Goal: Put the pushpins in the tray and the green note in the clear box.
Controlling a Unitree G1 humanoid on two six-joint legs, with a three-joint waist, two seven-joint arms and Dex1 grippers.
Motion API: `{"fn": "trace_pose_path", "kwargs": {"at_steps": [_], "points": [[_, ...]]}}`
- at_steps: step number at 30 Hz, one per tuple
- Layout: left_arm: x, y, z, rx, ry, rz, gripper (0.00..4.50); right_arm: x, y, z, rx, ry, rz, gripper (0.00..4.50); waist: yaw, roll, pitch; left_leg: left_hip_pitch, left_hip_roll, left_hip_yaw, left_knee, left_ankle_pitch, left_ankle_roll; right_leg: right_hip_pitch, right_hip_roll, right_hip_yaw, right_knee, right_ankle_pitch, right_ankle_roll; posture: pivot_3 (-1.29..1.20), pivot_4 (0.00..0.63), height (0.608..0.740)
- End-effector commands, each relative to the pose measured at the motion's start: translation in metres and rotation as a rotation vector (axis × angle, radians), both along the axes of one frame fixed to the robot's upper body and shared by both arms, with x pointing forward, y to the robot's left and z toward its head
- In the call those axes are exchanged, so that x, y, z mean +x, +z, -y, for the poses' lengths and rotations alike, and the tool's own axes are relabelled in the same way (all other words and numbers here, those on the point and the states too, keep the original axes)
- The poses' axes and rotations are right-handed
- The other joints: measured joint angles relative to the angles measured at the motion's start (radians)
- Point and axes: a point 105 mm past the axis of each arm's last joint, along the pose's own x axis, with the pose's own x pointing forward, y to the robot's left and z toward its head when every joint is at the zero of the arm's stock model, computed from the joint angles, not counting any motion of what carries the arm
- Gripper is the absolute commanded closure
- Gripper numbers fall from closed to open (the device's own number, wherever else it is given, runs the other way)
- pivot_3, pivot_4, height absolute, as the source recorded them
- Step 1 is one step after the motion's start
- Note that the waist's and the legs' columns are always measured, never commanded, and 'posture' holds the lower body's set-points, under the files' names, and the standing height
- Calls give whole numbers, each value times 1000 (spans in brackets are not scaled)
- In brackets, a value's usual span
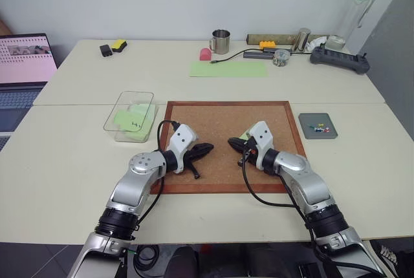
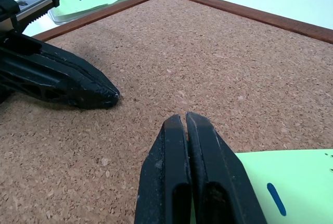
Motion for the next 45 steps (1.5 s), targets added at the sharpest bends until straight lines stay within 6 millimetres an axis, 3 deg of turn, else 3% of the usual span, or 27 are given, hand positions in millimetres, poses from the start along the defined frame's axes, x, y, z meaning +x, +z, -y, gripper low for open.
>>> {"fn": "trace_pose_path", "kwargs": {"at_steps": [1,5,10,14,19,25,30,36,45], "points": [[1,5,-3,3,8,17,4500,-8,43,-6,31,76,176,4494,0,0,0,0,0,0,0,0,0,0,0,0,0,0,0,0,150,740],[2,5,-4,5,8,17,4500,-17,54,-7,2,128,236,4494,0,0,0,-1,0,0,0,0,0,-1,0,0,0,0,0,0,150,740],[8,11,-5,-8,20,28,4500,-19,53,-2,-50,140,260,4494,1,0,0,-1,0,-1,0,0,0,0,0,0,0,0,0,0,150,740],[16,31,-5,-129,39,5,4500,-20,49,3,-157,170,321,4494,1,0,0,-1,0,0,0,0,0,0,0,0,0,0,0,0,150,740],[21,68,-1,-344,13,-61,3678,-25,42,2,-253,243,375,4500,0,-1,1,-1,0,-1,0,0,0,0,0,-1,0,0,0,0,150,740],[15,93,11,-465,-74,-140,2514,-33,34,-2,-346,356,432,4500,0,-1,1,-1,0,-1,0,0,0,0,0,-1,0,0,0,0,150,740],[10,89,17,-463,-105,-234,1625,-37,41,-8,-404,433,514,4500,0,-1,1,-1,0,-1,0,0,0,0,0,-1,0,0,0,0,150,740],[-2,82,23,-459,-157,-359,1625,-41,47,-16,-455,509,593,4500,0,-1,1,-1,0,-1,0,0,-1,0,0,-1,0,0,0,0,150,740],[-9,77,28,-442,-188,-398,1625,-47,57,-30,-470,580,670,4500,0,-1,1,-1,0,-1,1,1,-2,0,0,-1,0,0,0,0,150,740]]}}
